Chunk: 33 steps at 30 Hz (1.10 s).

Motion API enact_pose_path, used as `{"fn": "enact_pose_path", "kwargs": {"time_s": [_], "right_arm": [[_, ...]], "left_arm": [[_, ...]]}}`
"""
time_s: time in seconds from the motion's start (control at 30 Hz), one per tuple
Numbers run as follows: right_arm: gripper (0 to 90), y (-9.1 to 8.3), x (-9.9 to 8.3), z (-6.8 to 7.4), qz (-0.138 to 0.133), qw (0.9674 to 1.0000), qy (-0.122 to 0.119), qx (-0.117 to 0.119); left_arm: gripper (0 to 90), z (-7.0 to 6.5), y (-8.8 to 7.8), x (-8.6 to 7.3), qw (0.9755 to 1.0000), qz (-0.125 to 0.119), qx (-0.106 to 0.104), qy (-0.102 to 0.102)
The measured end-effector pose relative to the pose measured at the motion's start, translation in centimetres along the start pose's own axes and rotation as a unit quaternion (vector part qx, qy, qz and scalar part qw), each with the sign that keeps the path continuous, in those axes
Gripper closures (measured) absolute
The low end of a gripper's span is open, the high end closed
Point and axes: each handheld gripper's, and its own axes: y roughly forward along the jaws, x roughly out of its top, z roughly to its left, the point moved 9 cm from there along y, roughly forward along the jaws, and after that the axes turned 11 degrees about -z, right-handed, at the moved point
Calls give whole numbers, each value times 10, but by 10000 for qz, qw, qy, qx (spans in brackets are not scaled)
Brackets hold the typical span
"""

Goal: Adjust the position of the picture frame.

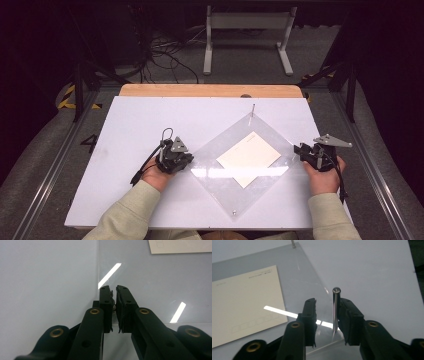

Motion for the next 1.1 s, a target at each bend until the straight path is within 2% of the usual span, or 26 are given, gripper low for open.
{"fn": "enact_pose_path", "kwargs": {"time_s": [0.03,0.07,0.13,0.23,0.43,0.47,0.5,0.57,0.73,0.83,1.03,1.1], "right_arm": [[733,0,0,0,0,10000,0,0],[840,2,1,-4,58,9994,-268,-234],[844,2,2,-4,91,9995,-247,-165],[844,3,9,-2,80,9988,-449,-187],[842,21,41,3,-33,9969,-778,-57],[842,21,41,3,-33,9969,-778,-57],[840,30,49,5,-43,9967,-803,53],[840,40,56,8,-39,9963,-857,111],[838,65,70,16,-14,9949,-943,354],[836,83,77,22,-29,9940,-964,522],[840,116,78,31,159,9928,-1009,628],[836,124,76,32,169,9936,-885,684]], "left_arm": [[832,0,0,0,10000,0,0,0],[831,-1,0,0,10000,7,21,-7],[832,-1,-1,-1,10000,29,41,33],[832,-3,-4,-2,9999,97,35,32],[831,-12,-14,-9,9998,199,-91,31],[831,-12,-14,-9,9998,199,-91,31],[831,-13,-18,-11,9996,231,-132,21],[831,-15,-21,-13,9995,274,-178,4],[829,-20,-31,-20,9986,363,-376,-120],[829,-24,-35,-23,9982,399,-434,-109],[829,-28,-40,-27,9979,407,-492,-75],[828,-29,-40,-27,9979,403,-503,-74]]}}
